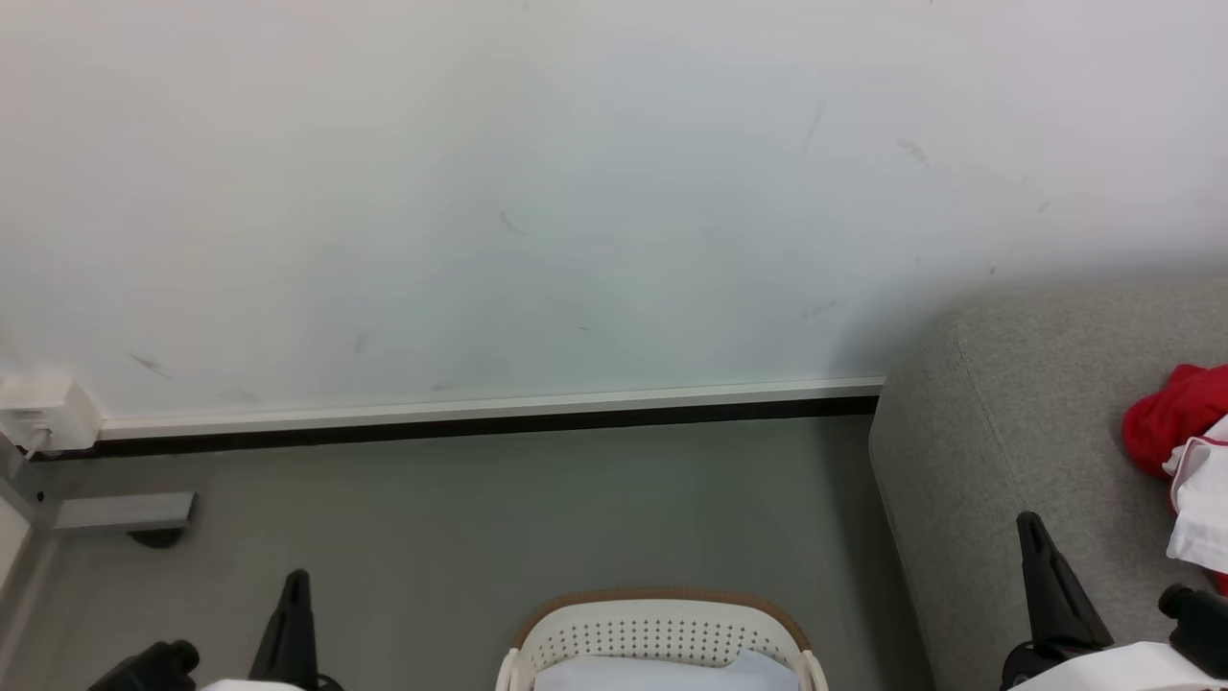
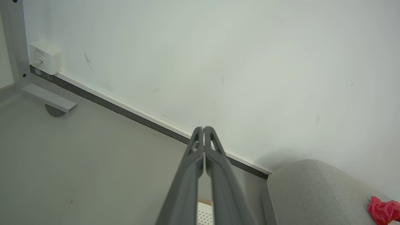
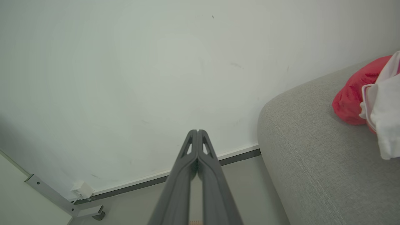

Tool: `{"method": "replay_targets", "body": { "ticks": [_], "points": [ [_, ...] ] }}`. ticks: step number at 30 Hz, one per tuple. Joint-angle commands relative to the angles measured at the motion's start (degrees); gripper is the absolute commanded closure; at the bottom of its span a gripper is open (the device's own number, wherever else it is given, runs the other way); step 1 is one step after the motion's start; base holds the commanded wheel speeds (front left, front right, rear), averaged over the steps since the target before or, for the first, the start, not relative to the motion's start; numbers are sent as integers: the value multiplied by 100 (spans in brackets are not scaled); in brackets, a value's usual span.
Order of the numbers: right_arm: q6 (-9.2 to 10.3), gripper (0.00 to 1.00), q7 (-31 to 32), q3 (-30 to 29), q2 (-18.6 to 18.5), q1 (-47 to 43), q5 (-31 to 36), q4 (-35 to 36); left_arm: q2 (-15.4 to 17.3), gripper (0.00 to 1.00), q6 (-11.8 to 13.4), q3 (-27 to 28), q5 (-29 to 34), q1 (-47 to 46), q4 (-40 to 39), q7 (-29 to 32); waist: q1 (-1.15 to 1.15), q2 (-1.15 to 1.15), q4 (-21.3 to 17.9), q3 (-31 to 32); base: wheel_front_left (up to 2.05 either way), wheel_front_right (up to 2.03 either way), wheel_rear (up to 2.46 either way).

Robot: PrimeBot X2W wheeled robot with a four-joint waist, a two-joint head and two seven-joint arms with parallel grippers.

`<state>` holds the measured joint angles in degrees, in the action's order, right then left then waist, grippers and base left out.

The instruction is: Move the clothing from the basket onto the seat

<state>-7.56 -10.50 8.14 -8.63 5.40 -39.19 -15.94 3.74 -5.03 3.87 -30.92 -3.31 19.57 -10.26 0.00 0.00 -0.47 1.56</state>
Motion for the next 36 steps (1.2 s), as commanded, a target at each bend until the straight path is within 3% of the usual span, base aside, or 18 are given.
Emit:
{"method": "replay_targets", "body": {
  "ticks": [1,36],
  "points": [
    [2,100,72,-102,5,101,-263,101,24,100,-25,37,-326,-133,-124,72,0,0,2,-3,0,0,0],
    [5,100,768,-685,235,109,-2478,154,-19,100,-127,138,-2855,-222,-328,772,0,0,16,-58,0,0,0]
  ]
}}
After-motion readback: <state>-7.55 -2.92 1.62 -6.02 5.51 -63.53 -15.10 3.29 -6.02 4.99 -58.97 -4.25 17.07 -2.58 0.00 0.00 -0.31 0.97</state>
